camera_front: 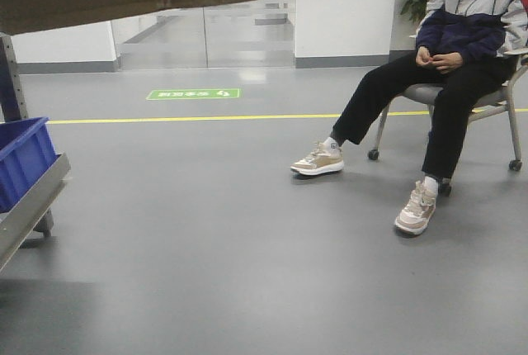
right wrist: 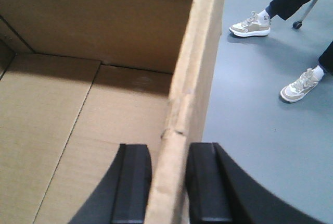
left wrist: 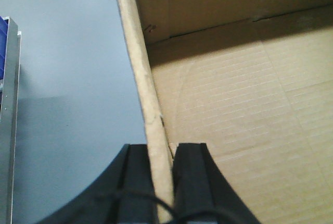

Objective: Grab carton from right shelf to conveyor
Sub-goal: 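Keep the carton gripped while the base drives past the seated person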

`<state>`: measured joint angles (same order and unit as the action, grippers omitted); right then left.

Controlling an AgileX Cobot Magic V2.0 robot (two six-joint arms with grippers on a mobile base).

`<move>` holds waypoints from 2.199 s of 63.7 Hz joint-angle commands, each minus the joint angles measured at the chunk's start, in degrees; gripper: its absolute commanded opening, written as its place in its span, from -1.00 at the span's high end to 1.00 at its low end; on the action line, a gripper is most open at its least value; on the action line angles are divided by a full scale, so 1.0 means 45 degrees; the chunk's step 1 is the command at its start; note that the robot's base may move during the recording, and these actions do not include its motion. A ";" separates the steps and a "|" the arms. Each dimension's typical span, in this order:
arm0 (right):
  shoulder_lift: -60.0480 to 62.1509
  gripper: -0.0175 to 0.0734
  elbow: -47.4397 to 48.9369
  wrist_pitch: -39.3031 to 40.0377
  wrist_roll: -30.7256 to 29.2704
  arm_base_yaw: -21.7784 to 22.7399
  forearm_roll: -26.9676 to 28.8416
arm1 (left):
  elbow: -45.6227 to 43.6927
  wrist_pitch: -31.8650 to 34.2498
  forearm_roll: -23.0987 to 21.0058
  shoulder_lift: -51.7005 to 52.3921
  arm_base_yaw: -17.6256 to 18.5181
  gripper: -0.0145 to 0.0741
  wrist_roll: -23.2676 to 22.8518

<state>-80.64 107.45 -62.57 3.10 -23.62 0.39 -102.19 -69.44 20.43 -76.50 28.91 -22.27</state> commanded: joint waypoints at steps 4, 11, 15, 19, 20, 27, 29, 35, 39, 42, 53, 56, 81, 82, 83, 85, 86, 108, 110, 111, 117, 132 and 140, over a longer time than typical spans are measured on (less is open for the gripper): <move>0.0148 0.77 0.0081 0.1109 0.0064 -0.0009 -0.0274 | -0.0039 0.0070 -0.0127 0.0133 0.0096 0.71 0.0139; 0.0148 0.77 0.0081 0.1109 0.0064 -0.0009 -0.0274 | -0.0039 0.0070 -0.0127 0.0133 0.0096 0.71 0.0139; 0.0148 0.77 0.0081 0.1109 0.0064 -0.0009 -0.0274 | -0.0039 0.0070 -0.0127 0.0133 0.0096 0.71 0.0139; 0.0148 0.77 0.0081 0.1109 0.0064 -0.0009 -0.0274 | -0.0039 0.0070 -0.0127 0.0133 0.0096 0.71 0.0139; 0.0148 0.77 0.0081 0.1109 0.0064 -0.0009 -0.0274 | -0.0039 0.0070 -0.0127 0.0133 0.0096 0.71 0.0139; 0.0148 0.77 0.0081 0.1109 0.0064 -0.0009 -0.0274 | -0.0039 0.0070 -0.0127 0.0133 0.0096 0.71 0.0139; 0.0148 0.77 0.0081 0.1109 0.0064 -0.0009 -0.0274 | -0.0039 0.0070 -0.0127 0.0133 0.0096 0.71 0.0139; 0.0148 0.77 0.0081 0.1109 0.0064 -0.0009 -0.0274 | -0.0039 0.0070 -0.0127 0.0133 0.0096 0.71 0.0139; 0.0148 0.77 0.0081 0.1109 0.0064 -0.0009 -0.0274 | -0.0039 0.0070 -0.0127 0.0133 0.0096 0.71 0.0139; 0.0148 0.77 0.0081 0.1109 0.0064 -0.0009 -0.0274 | -0.0039 0.0070 -0.0127 0.0133 0.0096 0.71 0.0139; 0.0148 0.77 0.0081 0.1109 0.0064 -0.0009 -0.0274 | -0.0039 0.0070 -0.0091 0.0133 0.0096 0.71 0.0139; 0.0148 0.77 0.0081 0.1109 0.0064 -0.0009 -0.0274 | -0.0039 0.0070 -0.0067 0.0133 0.0096 0.71 0.0139; 0.0148 0.77 0.0081 0.1109 0.0064 -0.0009 -0.0274 | -0.0039 0.0070 0.0044 0.0133 0.0096 0.71 0.0139; 0.0148 0.77 0.0081 0.1109 0.0064 -0.0009 -0.0274 | -0.0039 0.0070 0.0044 0.0133 0.0096 0.71 0.0139; 0.0148 0.77 0.0081 0.1109 0.0064 -0.0009 -0.0274 | -0.0039 0.0070 0.0044 0.0133 0.0096 0.71 0.0139; 0.0148 0.77 0.0081 0.1109 0.0064 -0.0009 -0.0274 | -0.0039 0.0070 0.0044 0.0133 0.0096 0.71 0.0139; 0.0148 0.77 0.0081 0.1109 0.0064 -0.0009 -0.0274 | -0.0039 0.0070 0.0044 0.0133 0.0096 0.71 0.0139; 0.0148 0.77 0.0081 0.1129 0.0064 -0.0009 -0.0274 | -0.0039 0.0070 0.0072 0.0133 0.0096 0.71 0.0139; 0.0148 0.77 0.0081 0.1139 0.0064 -0.0009 -0.0274 | -0.0039 0.0070 0.0103 0.0133 0.0096 0.71 0.0139; 0.0148 0.77 0.0081 0.1139 0.0064 -0.0009 -0.0274 | -0.0039 0.0070 0.0133 0.0133 0.0096 0.71 0.0139; 0.0148 0.77 0.0081 0.1139 0.0064 -0.0009 -0.0274 | -0.0039 0.0070 0.0230 0.0133 0.0096 0.71 0.0139; 0.0148 0.77 0.0081 0.1159 0.0064 -0.0009 -0.0274 | -0.0039 0.0070 0.0254 0.0133 0.0096 0.71 0.0139; 0.0148 0.77 0.0081 0.1159 0.0064 -0.0009 -0.0274 | -0.0039 0.0070 0.0254 0.0133 0.0096 0.71 0.0139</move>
<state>-80.64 107.40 -62.14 3.10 -23.62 0.50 -102.19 -69.44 21.44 -76.50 28.91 -22.37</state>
